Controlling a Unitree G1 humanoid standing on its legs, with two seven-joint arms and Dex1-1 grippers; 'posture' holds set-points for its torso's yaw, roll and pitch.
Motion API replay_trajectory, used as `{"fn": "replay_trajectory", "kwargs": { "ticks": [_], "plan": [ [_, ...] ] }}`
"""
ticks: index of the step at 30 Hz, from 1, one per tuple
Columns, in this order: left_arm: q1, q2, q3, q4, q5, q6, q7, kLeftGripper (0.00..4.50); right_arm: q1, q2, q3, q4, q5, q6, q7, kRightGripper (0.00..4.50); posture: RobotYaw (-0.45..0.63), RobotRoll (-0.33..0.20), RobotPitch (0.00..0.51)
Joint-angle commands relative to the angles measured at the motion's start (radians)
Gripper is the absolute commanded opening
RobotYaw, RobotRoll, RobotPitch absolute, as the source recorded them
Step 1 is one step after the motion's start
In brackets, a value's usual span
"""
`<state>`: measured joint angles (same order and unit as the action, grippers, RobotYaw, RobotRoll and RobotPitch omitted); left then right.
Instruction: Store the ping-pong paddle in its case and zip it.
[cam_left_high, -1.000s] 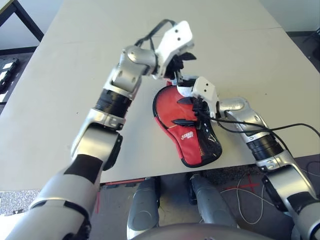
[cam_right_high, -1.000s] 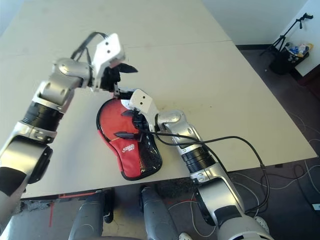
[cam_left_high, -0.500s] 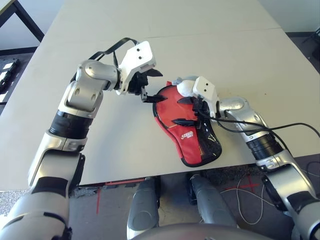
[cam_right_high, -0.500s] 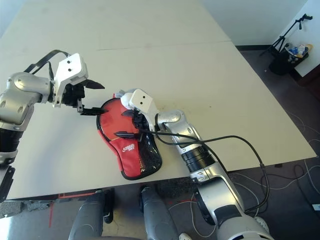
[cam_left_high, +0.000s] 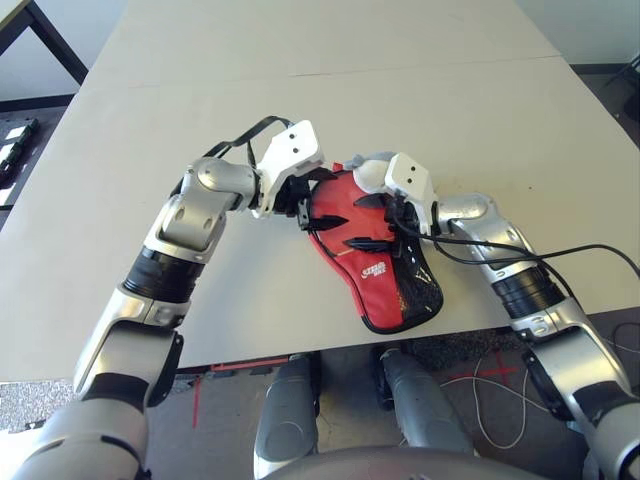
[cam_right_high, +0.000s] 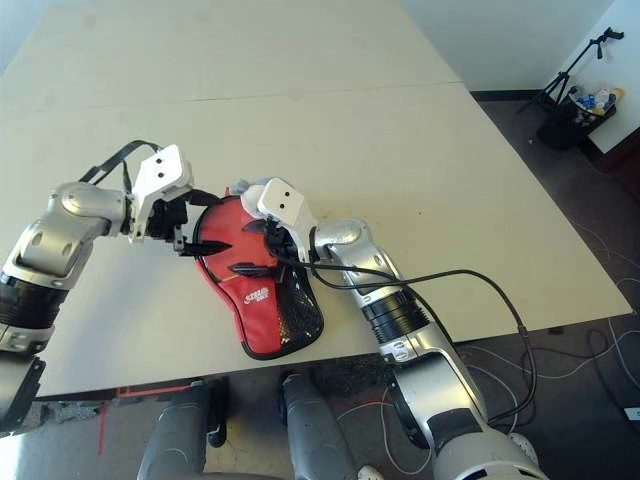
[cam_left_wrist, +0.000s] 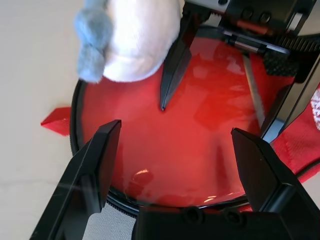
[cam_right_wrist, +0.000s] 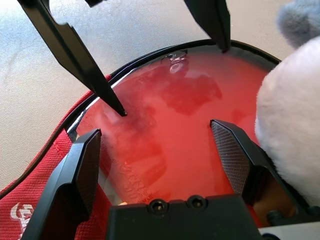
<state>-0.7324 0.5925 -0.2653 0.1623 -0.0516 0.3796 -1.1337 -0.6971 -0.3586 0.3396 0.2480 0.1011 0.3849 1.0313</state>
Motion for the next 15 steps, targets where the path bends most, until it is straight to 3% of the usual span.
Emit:
{"fn": "replay_trajectory", "kwargs": {
  "ticks": [1,15],
  "plan": [
    [0.017,-0.006,-0.035,0.036,0.020,-0.022,-0.006,4.48,0.040,-0.015,0.043,0.037,-0.033,0.041,0.012,4.50,0.00,0.000,0.228],
    [0.025,-0.030,-0.054,0.064,0.032,-0.027,-0.011,4.48,0.038,-0.085,-0.017,-0.104,0.038,0.128,0.061,4.50,-0.02,0.000,0.232]
  ]
}}
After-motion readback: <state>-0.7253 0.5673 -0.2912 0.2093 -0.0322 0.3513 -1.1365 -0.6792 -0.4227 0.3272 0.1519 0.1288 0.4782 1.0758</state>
